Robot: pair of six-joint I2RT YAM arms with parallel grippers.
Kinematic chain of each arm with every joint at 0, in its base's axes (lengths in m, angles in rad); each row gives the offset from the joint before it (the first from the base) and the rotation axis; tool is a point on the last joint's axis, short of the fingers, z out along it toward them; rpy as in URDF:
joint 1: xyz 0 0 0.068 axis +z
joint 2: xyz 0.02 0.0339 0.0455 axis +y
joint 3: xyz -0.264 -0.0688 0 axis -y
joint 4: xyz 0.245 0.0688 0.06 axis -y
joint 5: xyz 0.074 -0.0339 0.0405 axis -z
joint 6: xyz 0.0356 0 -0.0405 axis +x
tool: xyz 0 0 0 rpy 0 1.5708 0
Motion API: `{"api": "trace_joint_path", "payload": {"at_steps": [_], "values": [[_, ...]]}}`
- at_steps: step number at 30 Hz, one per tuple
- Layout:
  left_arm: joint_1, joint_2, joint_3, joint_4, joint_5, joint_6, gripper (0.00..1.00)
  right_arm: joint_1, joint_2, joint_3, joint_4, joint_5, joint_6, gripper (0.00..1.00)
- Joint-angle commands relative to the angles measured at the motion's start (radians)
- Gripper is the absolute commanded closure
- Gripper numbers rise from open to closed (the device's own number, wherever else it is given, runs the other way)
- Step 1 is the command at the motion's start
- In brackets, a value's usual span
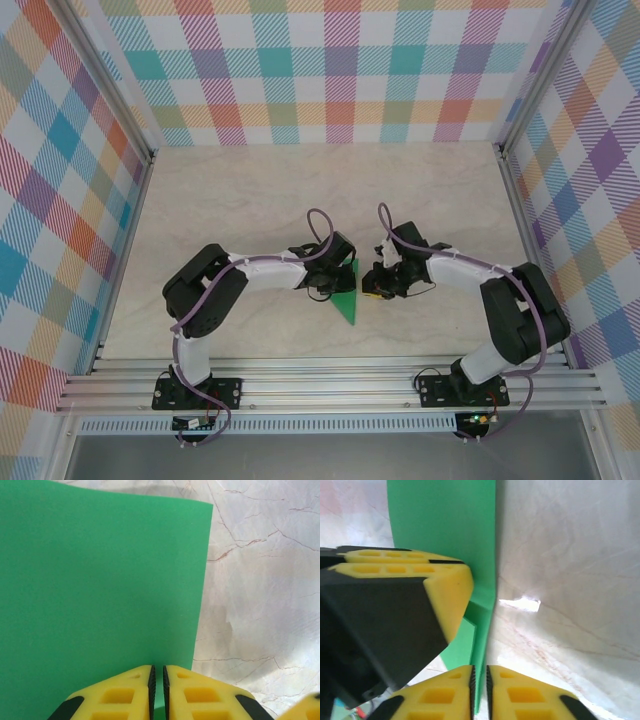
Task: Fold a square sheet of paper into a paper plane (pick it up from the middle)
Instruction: Fold the wing for the fifth time at the center of the table.
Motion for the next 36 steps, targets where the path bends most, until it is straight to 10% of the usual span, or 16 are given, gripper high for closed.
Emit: {"api": "trace_joint_path", "payload": {"at_steps": [1, 36], "values": [[-0.008, 0.020, 0.009, -0.035, -0.018, 0.006, 0.85, 0.002, -0.026, -0.042, 0.088, -0.105, 0.075, 0.88], [-0.009, -0.062, -0.099, 0.061, -0.067, -0.149, 0.85, 0.033, 0.106, -0.104, 0.353, -0.108, 0.313, 0.90]]}}
